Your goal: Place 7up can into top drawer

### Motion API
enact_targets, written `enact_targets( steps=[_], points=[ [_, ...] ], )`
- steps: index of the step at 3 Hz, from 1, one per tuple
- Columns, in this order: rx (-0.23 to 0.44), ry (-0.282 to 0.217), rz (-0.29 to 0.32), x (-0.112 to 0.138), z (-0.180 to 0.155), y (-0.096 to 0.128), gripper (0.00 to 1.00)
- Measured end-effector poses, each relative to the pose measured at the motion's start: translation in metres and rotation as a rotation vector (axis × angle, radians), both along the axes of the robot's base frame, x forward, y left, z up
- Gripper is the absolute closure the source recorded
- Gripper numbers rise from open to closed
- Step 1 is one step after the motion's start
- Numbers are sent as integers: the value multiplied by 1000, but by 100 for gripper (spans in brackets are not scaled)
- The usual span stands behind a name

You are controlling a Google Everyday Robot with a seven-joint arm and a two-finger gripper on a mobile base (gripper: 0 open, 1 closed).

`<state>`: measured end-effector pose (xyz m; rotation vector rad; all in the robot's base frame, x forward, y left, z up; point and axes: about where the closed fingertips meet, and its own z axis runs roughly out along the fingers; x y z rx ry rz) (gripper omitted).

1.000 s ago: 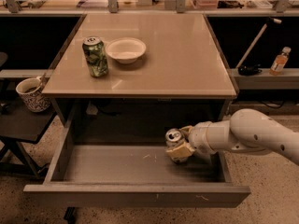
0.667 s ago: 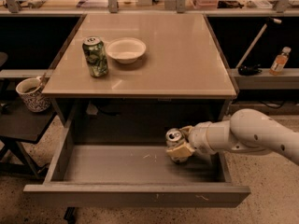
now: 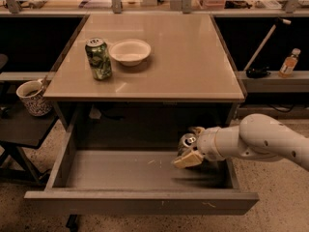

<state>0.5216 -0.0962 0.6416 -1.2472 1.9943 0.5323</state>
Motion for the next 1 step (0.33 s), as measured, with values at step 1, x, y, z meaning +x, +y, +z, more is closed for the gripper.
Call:
enact_targets(
  steps=[1],
  points=[
    [0, 0, 0, 0, 0, 0, 0]
  ],
)
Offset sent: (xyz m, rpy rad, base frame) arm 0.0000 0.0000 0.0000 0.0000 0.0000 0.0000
